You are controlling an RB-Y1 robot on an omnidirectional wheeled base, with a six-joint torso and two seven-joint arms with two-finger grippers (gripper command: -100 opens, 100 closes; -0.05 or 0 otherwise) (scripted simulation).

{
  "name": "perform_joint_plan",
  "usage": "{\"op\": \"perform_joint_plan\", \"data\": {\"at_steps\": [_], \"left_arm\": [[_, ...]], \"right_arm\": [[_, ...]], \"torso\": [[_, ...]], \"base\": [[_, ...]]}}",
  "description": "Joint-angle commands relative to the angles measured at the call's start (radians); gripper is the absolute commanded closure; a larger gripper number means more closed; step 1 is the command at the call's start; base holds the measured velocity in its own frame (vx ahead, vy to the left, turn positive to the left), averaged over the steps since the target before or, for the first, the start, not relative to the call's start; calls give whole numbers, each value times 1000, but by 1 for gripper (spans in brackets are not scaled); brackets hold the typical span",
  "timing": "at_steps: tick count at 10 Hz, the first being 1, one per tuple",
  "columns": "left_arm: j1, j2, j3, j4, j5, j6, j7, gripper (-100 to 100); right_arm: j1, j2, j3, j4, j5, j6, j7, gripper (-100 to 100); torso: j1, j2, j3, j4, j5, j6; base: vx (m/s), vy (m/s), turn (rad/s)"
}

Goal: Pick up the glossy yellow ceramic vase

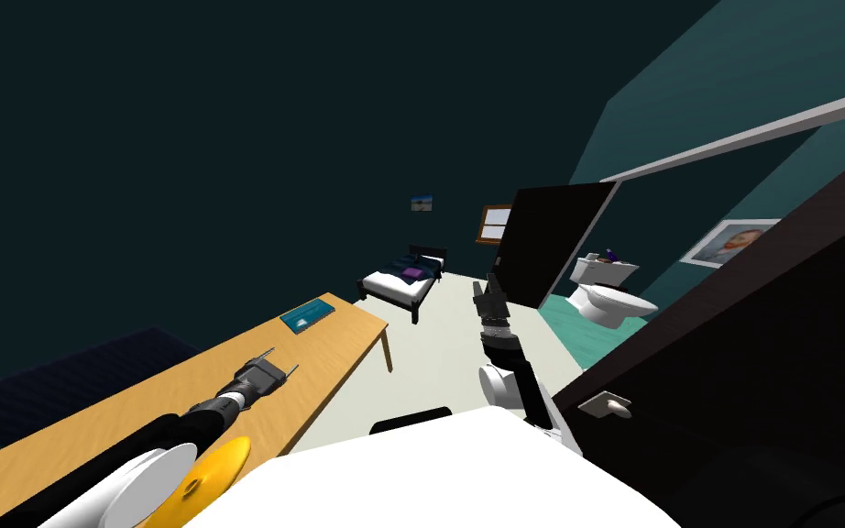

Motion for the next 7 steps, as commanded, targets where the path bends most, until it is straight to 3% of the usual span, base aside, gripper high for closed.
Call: {"op": "perform_joint_plan", "data": {"at_steps": [1,4,5,6,7], "left_arm": [[4,0,10,5,7,35,4,-100],[23,39,41,67,74,120,7,-100],[23,39,41,67,74,131,7,-100],[33,58,55,99,105,173,6,-100],[33,58,55,99,105,176,6,-100]], "right_arm": [[0,0,0,0,0,0,0,0],[0,0,0,0,0,0,0,0],[0,0,0,0,0,0,0,0],[0,0,0,0,0,0,0,0],[0,0,0,0,0,0,0,0]], "torso": [[0,0,0,0,0,0],[0,1,0,0,0,0],[0,1,0,0,0,0],[0,1,0,0,0,0],[0,1,0,0,0,0]], "base": [[34,13,-80],[34,17,-107],[34,21,-58],[33,27,-87],[23,28,-56]]}}
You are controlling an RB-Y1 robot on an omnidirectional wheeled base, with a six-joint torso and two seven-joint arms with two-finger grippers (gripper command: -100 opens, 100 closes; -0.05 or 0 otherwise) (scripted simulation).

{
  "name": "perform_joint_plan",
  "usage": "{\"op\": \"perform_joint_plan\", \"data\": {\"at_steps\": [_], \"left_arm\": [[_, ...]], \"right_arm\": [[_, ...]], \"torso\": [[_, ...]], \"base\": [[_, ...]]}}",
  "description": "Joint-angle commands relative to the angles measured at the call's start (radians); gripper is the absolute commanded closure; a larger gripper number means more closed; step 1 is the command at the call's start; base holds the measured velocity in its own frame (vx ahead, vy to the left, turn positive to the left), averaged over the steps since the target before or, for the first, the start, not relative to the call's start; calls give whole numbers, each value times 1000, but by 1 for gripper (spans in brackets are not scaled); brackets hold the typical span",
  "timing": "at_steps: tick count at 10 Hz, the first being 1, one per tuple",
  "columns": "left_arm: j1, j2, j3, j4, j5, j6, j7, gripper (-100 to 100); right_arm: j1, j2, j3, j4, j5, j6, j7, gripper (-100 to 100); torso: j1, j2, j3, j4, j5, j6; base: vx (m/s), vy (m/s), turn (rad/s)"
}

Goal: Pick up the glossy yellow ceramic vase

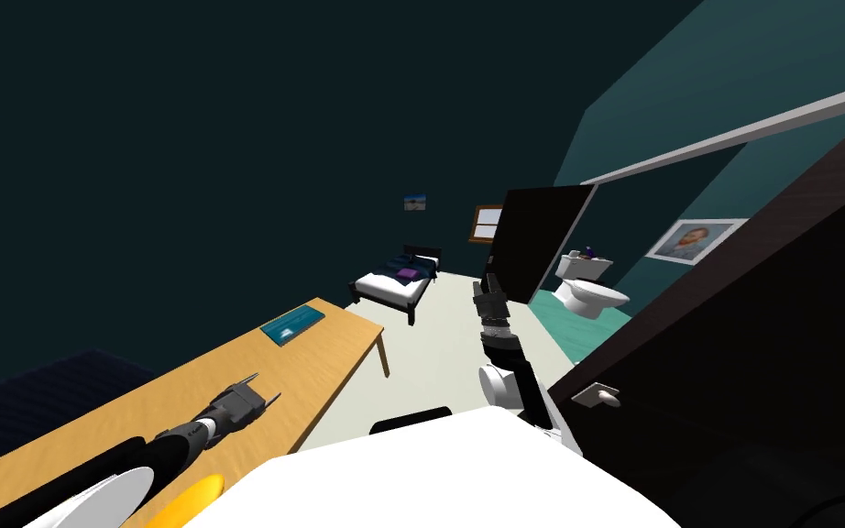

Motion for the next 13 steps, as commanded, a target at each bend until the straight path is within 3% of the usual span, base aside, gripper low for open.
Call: {"op": "perform_joint_plan", "data": {"at_steps": [1,5,9,13], "left_arm": [[11,21,13,41,36,47,-7,-100],[46,71,44,138,114,152,-21,-100],[70,98,58,201,157,226,-35,-100],[116,132,67,315,217,321,-70,-100]], "right_arm": [[0,0,0,0,0,0,0,0],[0,0,0,0,0,0,0,0],[0,0,0,0,0,0,0,0],[0,0,0,0,0,0,0,0]], "torso": [[0,0,0,0,0,0],[1,0,0,0,0,0],[2,1,1,0,0,0],[2,1,1,0,0,0]], "base": [[26,34,-87],[30,48,-76],[11,49,-34],[8,62,-10]]}}
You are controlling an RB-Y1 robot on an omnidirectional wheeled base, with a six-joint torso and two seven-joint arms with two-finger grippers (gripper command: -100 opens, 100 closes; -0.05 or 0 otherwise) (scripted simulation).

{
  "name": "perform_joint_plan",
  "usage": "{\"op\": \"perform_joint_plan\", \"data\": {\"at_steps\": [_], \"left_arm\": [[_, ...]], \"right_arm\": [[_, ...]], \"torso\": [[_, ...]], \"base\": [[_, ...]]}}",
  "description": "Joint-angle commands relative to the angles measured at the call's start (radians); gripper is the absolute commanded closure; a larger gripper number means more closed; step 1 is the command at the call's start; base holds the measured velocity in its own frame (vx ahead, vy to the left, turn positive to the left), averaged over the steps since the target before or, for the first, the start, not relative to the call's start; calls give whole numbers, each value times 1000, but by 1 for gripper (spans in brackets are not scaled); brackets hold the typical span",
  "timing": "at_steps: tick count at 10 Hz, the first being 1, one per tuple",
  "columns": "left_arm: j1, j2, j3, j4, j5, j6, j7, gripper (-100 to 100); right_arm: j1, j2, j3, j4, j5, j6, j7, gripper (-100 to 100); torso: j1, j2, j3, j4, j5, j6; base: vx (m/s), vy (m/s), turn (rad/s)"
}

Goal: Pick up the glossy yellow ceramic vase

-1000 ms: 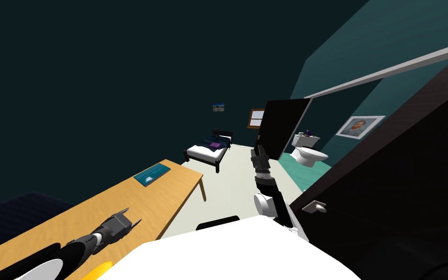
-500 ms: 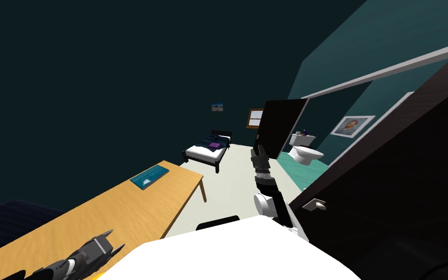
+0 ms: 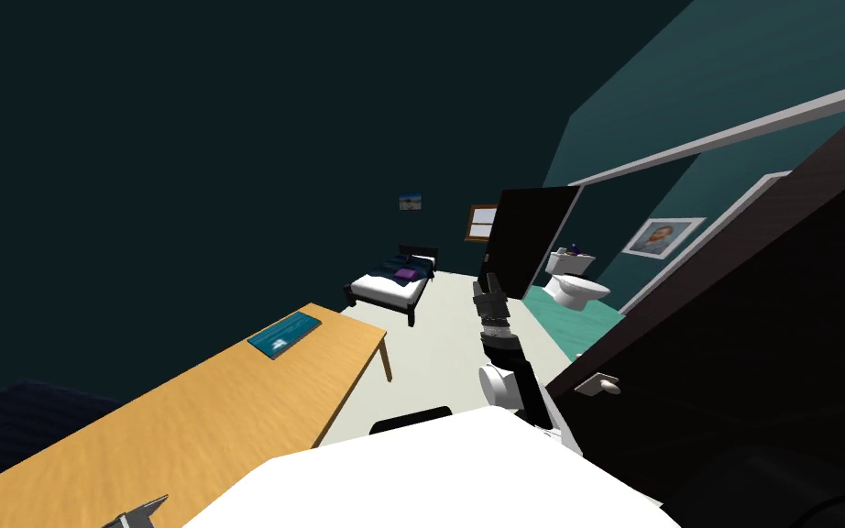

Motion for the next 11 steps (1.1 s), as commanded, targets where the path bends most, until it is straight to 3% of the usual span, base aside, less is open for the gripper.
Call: {"op": "perform_joint_plan", "data": {"at_steps": [1,3,5,6,7,8,11], "left_arm": [[18,8,-1,33,13,36,-7,-100],[42,5,-13,92,30,69,-27,-100],[35,-2,-21,101,24,61,-29,-100],[35,-2,-23,104,24,64,-29,0],[26,22,-49,154,73,37,-40,-100],[18,45,-75,181,99,10,-50,-100],[9,69,-101,264,171,-17,-61,-100]], "right_arm": [[0,0,0,0,0,0,0,0],[0,0,0,0,0,0,0,0],[0,0,0,0,0,0,0,0],[0,0,0,0,0,0,0,0],[0,0,0,0,0,0,0,0],[0,0,0,0,0,0,0,0],[0,0,0,0,0,0,0,0]], "torso": [[0,0,0,0,0,0],[0,1,1,0,0,0],[-1,0,0,0,0,0],[-3,0,0,0,-1,0],[-4,0,0,0,-1,0],[-6,2,1,0,-1,1],[-8,5,3,1,-2,1]], "base": [[-12,69,10],[-8,71,21],[-5,41,11],[-1,5,-1],[-48,-13,-184],[-100,-26,-357],[-75,-36,-129]]}}
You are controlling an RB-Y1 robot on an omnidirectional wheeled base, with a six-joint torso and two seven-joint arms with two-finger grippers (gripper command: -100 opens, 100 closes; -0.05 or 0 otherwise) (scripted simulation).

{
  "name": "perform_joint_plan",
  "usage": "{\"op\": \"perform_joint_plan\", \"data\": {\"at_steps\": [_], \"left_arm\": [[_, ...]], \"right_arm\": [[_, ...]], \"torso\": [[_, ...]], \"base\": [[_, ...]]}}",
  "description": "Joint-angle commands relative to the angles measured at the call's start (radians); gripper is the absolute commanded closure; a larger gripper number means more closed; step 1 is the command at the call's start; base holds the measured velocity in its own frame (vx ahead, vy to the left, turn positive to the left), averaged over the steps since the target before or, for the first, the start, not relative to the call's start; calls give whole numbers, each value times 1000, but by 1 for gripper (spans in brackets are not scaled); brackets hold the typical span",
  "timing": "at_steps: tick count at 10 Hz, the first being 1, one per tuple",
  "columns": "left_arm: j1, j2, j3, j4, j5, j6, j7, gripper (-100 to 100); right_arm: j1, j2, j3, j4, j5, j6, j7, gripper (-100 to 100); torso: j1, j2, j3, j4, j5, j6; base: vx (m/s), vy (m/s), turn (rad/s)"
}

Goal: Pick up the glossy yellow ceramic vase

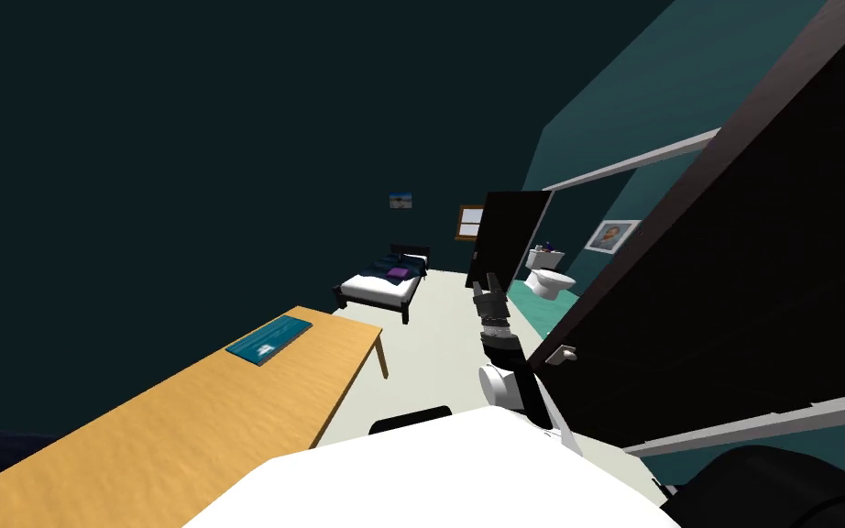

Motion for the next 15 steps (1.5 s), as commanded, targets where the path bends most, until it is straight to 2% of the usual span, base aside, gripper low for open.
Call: {"op": "perform_joint_plan", "data": {"at_steps": [1,2,3,4,5,6,7,8,10,11,12,13,15], "left_arm": [[-9,28,-29,50,50,-31,-12,-100],[-9,28,-29,72,63,-31,-12,-100],[-18,52,-56,104,100,-57,-23,-100],[-18,52,-56,125,112,-57,-23,-100],[-26,75,-82,159,150,-84,-33,-100],[-26,75,-82,178,162,-84,-33,-100],[-35,99,-108,215,200,-111,-44,-100],[-35,99,-108,231,211,-111,-44,-100],[-52,146,-160,320,285,-164,-65,-100],[-52,146,-160,338,309,-164,-65,-100],[-61,170,-186,369,342,-191,-75,-100],[-61,170,-186,381,359,-191,-75,-100],[-59,170,-186,378,353,-191,-68,-100]], "right_arm": [[0,0,0,0,0,0,0,0],[0,0,0,0,0,0,0,0],[0,0,0,0,0,0,0,0],[0,0,0,0,0,0,0,0],[0,0,0,0,0,0,0,0],[0,0,0,0,0,0,0,0],[0,0,0,0,0,0,0,0],[0,0,0,0,0,0,0,0],[0,0,0,0,0,0,0,0],[0,0,0,0,0,0,0,0],[0,0,0,0,0,0,0,0],[0,0,0,0,0,0,0,0],[0,0,0,0,0,0,0,0]], "torso": [[0,0,0,0,0,0],[0,0,0,0,0,1],[1,0,0,0,0,0],[1,0,0,0,0,1],[2,-1,0,0,0,0],[1,0,0,0,0,1],[1,0,0,0,0,0],[1,0,0,0,0,1],[1,0,0,0,0,0],[1,1,1,0,0,1],[2,1,1,0,0,-1],[0,0,0,0,0,0],[2,-2,-1,0,0,-1]], "base": [[-57,-45,-197],[-54,-22,-110],[-65,-26,-183],[-48,-21,-112],[-62,-43,-168],[-59,-32,-112],[-57,-38,-206],[-45,-26,-115],[-80,-42,-261],[-72,-27,-114],[-62,-55,-156],[-46,-46,-98],[-10,-12,3]]}}
